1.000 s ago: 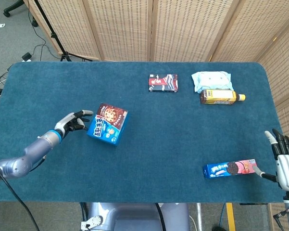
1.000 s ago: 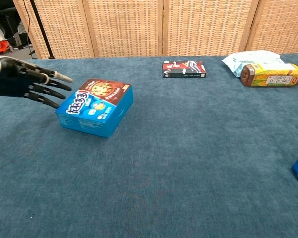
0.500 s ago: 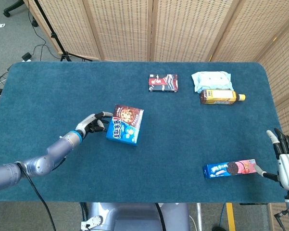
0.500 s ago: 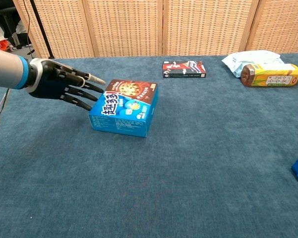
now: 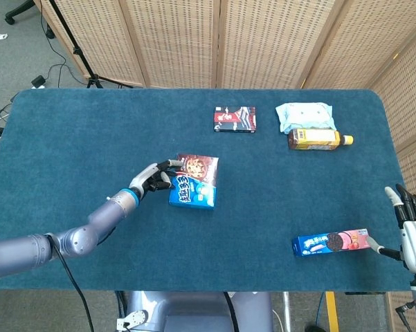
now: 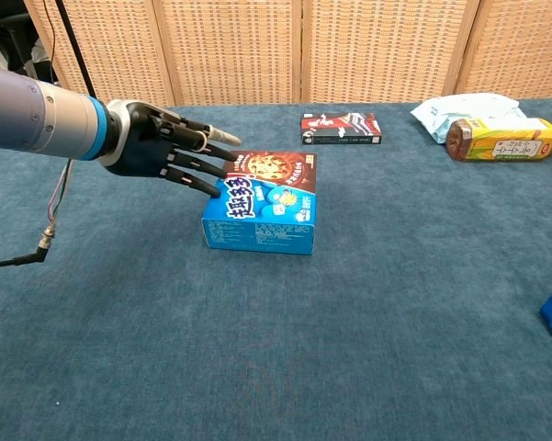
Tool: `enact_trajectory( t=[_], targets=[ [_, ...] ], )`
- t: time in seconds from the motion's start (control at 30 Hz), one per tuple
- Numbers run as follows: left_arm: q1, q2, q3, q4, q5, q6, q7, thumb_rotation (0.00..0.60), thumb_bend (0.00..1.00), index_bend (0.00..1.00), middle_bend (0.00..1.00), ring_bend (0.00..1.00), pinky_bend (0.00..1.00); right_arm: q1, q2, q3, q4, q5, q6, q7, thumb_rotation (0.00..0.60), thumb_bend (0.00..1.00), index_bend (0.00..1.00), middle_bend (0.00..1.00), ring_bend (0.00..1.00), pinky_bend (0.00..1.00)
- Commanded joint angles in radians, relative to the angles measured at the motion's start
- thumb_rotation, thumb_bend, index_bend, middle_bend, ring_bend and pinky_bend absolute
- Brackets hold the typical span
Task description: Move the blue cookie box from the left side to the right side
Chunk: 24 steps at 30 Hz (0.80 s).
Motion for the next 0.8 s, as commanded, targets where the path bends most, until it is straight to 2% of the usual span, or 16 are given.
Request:
enact_trajectory(
  t=[0.03,0.1,0.17,0.2,0.23,0.27,0.3,0.33,0.4,0.53,0.63,0.7,0.8],
  targets=[
    [0.036,0.012,-0.035,-0.026,0.013,0.026,-0.023,0.6,1.0,0.21,0.18,0.17,0.33,0.001,0.0,0.0,0.002,0.002,-0.003,0.002,0.6,0.0,0.0,0.0,0.0,0.0],
    [0.073,0.034,-0.058,-0.054,0.055,0.054,-0.033,0.6,1.0,0.2,0.14,0.14,0.31,0.001,0.0,-0.001,0.003,0.003,-0.006,0.002,0.6,0.0,0.0,0.0,0.0,0.0],
    [0.129,0.07,-0.083,-0.097,0.127,0.092,-0.044,0.6,0.98,0.13,0.05,0.06,0.21,0.002,-0.001,-0.001,0.004,0.002,-0.007,0.001,0.6,0.0,0.0,0.0,0.0,0.0],
    [0.154,0.088,-0.09,-0.116,0.164,0.108,-0.044,0.6,0.89,0.07,0.01,0.02,0.12,0.003,-0.002,-0.002,0.004,0.001,-0.008,-0.001,0.6,0.0,0.0,0.0,0.0,0.0],
    [0.176,0.107,-0.091,-0.131,0.201,0.123,-0.041,0.6,0.8,0.04,0.0,0.0,0.07,0.003,-0.002,-0.002,0.004,0.0,-0.008,-0.002,0.6,0.0,0.0,0.0,0.0,0.0],
    [0.207,0.136,-0.086,-0.15,0.256,0.143,-0.026,0.6,0.6,0.01,0.0,0.0,0.02,0.003,-0.003,-0.002,0.004,-0.002,-0.007,-0.005,0.6,0.0,0.0,0.0,0.0,0.0],
    [0.226,0.16,-0.075,-0.16,0.294,0.161,-0.006,0.6,0.37,0.0,0.0,0.0,0.0,0.004,-0.004,-0.003,0.003,-0.003,-0.008,-0.006,0.6,0.0,0.0,0.0,0.0,0.0],
    [0.244,0.178,-0.065,-0.168,0.326,0.184,0.012,0.6,0.18,0.0,0.0,0.0,0.0,0.004,-0.005,-0.004,0.003,-0.007,-0.007,-0.007,0.6,0.0,0.0,0.0,0.0,0.0],
    [0.294,0.218,-0.039,-0.185,0.409,0.262,0.064,0.6,0.01,0.0,0.0,0.0,0.0,0.005,-0.006,-0.008,0.003,-0.025,0.002,-0.001,0.6,0.0,0.0,0.0,0.0,0.0],
    [0.391,0.244,0.009,-0.187,0.53,0.453,0.146,0.6,0.0,0.0,0.0,0.0,0.0,0.007,-0.008,-0.014,0.003,-0.064,0.022,-0.004,0.6,0.0,0.0,0.0,0.0,0.0],
    [0.475,0.276,0.064,-0.179,0.612,0.577,0.213,0.6,0.0,0.0,0.0,0.0,0.0,0.024,0.003,-0.014,-0.002,-0.108,0.025,0.002,0.6,0.0,0.0,0.0,0.0,0.0],
    [0.52,0.293,0.092,-0.171,0.641,0.635,0.248,0.6,0.0,0.0,0.0,0.0,0.0,0.047,0.025,-0.007,-0.017,-0.142,0.021,0.003,0.6,0.0,0.0,0.0,0.0,0.0],
    [0.573,0.304,0.112,-0.173,0.676,0.692,0.235,0.6,0.0,0.0,0.0,0.0,0.0,0.086,0.06,0.006,-0.041,-0.19,0.008,0.013,0.6,0.01,0.03,0.0,0.0,0.0]
  ],
)
